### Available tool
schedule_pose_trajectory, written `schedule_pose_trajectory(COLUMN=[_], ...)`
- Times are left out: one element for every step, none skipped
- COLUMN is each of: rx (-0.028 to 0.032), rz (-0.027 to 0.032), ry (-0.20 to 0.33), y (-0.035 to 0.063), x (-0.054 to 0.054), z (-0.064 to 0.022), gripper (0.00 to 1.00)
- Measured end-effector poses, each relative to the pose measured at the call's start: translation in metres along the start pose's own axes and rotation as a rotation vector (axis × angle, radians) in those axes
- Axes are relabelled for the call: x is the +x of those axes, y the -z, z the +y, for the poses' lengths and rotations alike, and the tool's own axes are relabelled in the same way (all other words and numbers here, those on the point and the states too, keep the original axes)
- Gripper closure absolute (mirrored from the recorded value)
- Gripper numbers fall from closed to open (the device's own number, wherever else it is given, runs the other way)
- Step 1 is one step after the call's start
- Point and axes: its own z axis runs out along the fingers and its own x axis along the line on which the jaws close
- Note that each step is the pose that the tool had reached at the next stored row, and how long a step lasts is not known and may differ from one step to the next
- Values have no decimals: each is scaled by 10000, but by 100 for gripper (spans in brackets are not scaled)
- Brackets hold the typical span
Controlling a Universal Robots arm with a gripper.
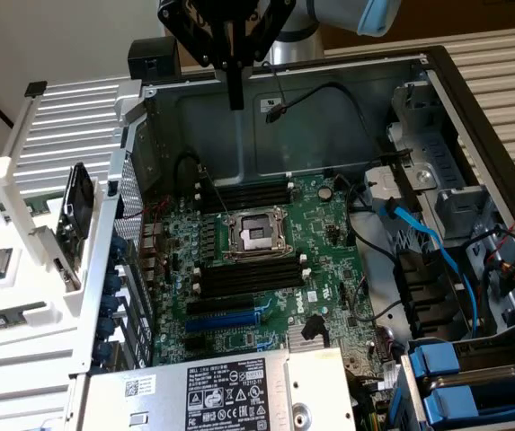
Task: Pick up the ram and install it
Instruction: 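Reach for the ram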
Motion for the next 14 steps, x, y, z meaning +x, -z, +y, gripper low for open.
schedule_pose_trajectory(rx=[0, -1, -1, 0, 0, 1, 6, 70, 92, 140, 167, 179, 178, 177], rz=[0, 0, 0, 0, 0, -1, -11, -77, -89, -111, -134, -155, -165, -172], ry=[0, 0, 0, 0, 0, 0, 1, 5, 6, 9, 11, 18, 41, 58], y=[0, 0, 0, 0, 0, 0, 1, 1, 1, 2, 3, 3, 4, 5], x=[0, 0, 0, 0, 0, 5, 25, 111, 131, 170, 201, 237, 279, 330], z=[0, 0, 0, 0, 0, 1, 3, 24, 30, 34, 34, 31, 28, 24], gripper=[89, 89, 89, 89, 89, 89, 89, 89, 89, 89, 89, 89, 89, 89])
